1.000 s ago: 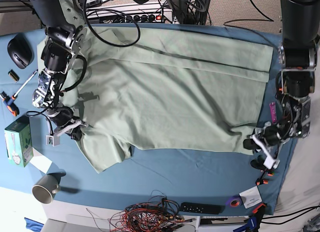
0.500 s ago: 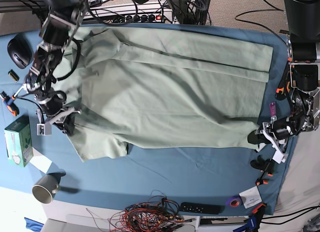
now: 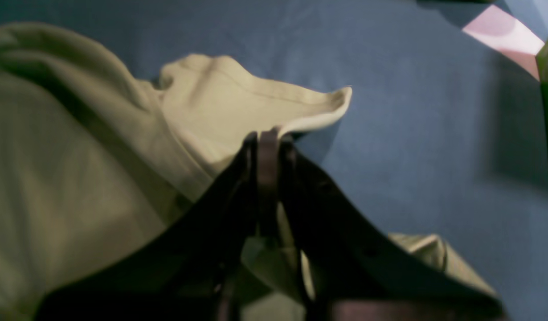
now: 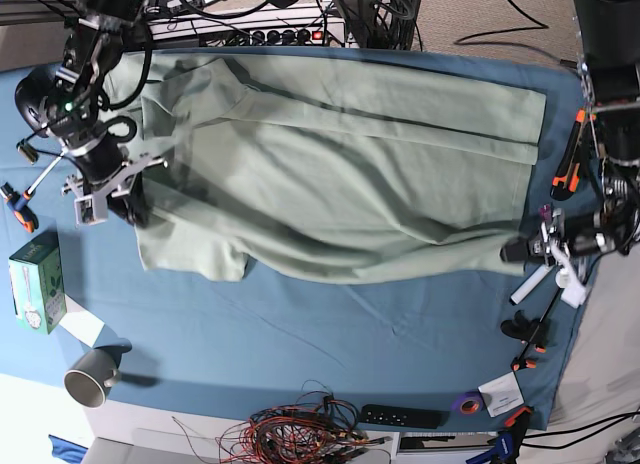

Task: Fold the T-shirt properly
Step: 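Fold the hem side over the shirt body toward the collar with both grippers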

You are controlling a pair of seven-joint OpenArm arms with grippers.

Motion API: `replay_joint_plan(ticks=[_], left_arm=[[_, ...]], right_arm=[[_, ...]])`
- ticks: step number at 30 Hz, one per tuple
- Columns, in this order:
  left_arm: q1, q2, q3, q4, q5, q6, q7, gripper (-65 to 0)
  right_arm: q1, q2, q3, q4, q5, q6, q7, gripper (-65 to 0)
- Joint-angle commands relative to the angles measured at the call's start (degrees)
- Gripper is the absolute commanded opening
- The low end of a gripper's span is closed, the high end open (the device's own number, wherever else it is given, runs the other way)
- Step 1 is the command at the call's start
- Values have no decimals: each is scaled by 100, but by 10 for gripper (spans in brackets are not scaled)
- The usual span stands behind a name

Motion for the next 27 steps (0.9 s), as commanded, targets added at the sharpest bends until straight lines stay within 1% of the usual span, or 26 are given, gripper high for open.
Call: replay_joint_plan(ticks=[1,6,7,11,14,18,24,27], left_arm=[[-98,-181,-44,140,-238,-47,-35,-650],[120,-326,-44,278,-308,-47,79,-650],[136,-345,-44,280,-396,-47,173,-650],[166,-393,-44,280,-1091,-47,734,-650],[199,-409,-44,280,-1094,-47,1056,-650],[236,-420,-44,280,-1094,-47,1313,-650],[278,-437,-44,284,-1094,-47,1313,-650],[280,-437,-44,284,-1094,-47,1313,-650]], right_arm=[[-17,98,28,229,140,6,76,-650],[-514,96,31,728,424,6,-271,-650],[-605,96,37,822,442,6,-334,-650],[-953,96,214,1091,444,6,-439,-650],[-1156,96,496,1150,525,6,-457,-650],[-1287,96,968,1150,990,6,-605,-650],[-1298,85,1580,1150,1845,6,-1226,-650],[-1316,11,1731,1150,1987,6,-1388,-650]])
